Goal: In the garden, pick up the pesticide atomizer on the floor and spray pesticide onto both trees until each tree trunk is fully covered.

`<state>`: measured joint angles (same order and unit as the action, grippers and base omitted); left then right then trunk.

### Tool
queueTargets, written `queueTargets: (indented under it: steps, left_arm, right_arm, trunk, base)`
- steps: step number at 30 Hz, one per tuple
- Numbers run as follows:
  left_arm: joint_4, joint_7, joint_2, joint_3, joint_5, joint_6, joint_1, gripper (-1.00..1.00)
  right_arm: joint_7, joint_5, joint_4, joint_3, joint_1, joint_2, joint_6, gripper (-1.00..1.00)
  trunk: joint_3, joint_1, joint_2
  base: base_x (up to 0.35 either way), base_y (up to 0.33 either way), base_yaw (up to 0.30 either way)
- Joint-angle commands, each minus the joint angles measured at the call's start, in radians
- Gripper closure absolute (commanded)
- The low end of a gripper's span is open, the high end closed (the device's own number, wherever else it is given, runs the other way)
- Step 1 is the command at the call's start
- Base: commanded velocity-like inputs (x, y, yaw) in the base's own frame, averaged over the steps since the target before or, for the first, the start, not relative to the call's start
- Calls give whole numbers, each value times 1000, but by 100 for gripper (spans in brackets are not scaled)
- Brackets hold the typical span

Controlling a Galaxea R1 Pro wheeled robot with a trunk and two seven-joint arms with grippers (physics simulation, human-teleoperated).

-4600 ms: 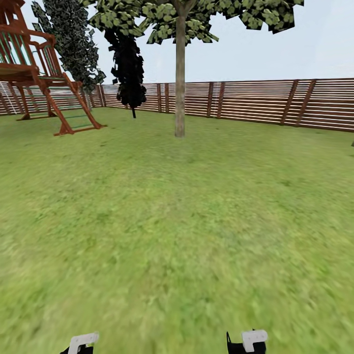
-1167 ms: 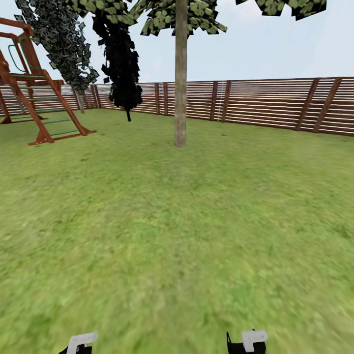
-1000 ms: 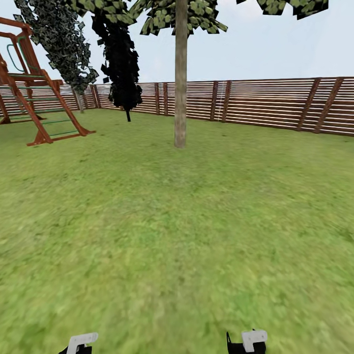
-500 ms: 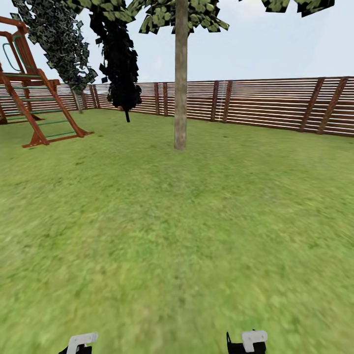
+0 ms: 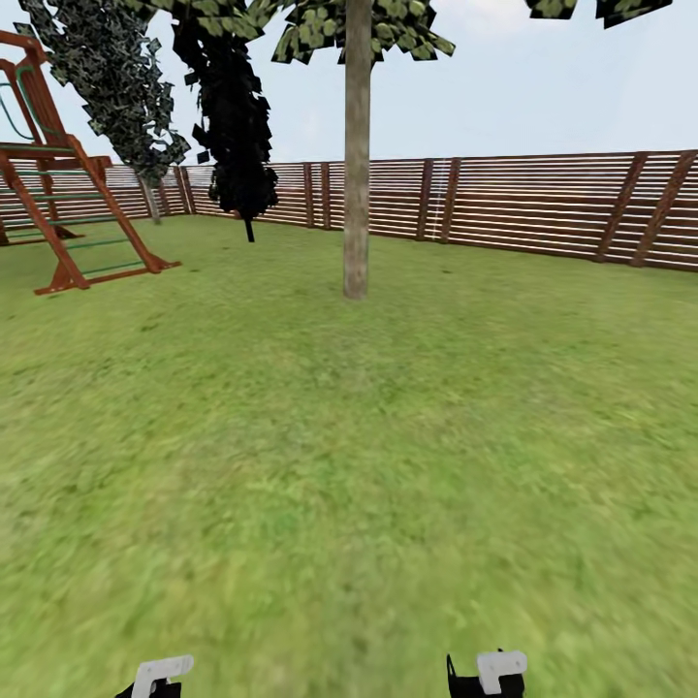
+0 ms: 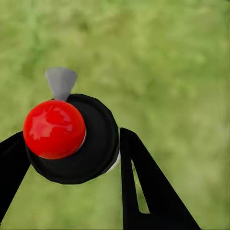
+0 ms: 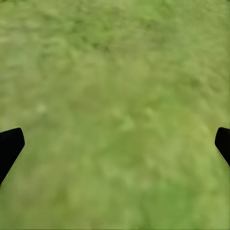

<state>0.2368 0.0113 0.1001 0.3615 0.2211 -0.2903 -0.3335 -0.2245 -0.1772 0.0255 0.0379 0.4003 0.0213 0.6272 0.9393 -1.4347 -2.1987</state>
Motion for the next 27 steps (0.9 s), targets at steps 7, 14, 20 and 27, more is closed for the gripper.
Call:
queueTargets:
  steps: [7,14,20,27]
  left_arm:
    - [-1,1,-2,8,11,-5,-1,100]
    - [-1,1,-3,8,10,-6,-1,100]
    - [-2,2,-3,8,10,-6,-1,100]
    - [-2,2,-3,8,11,-6,-1,100]
  right_arm:
    - [-10,-8,-1,4,1,0,1,-100]
    - [-11,-8,0,4,1,0,1,-100]
    - [-13,-8,18,5,2,4,4,-100]
    - [-8,-14,25,8,2,-4,5,-100]
  trunk:
    - [1,0,0]
    - [1,0,0]
    - [1,0,0]
    - [1,0,0]
  base:
    - [339,0,0]
    - [339,0,0]
    - [339,0,0]
    - [339,0,0]
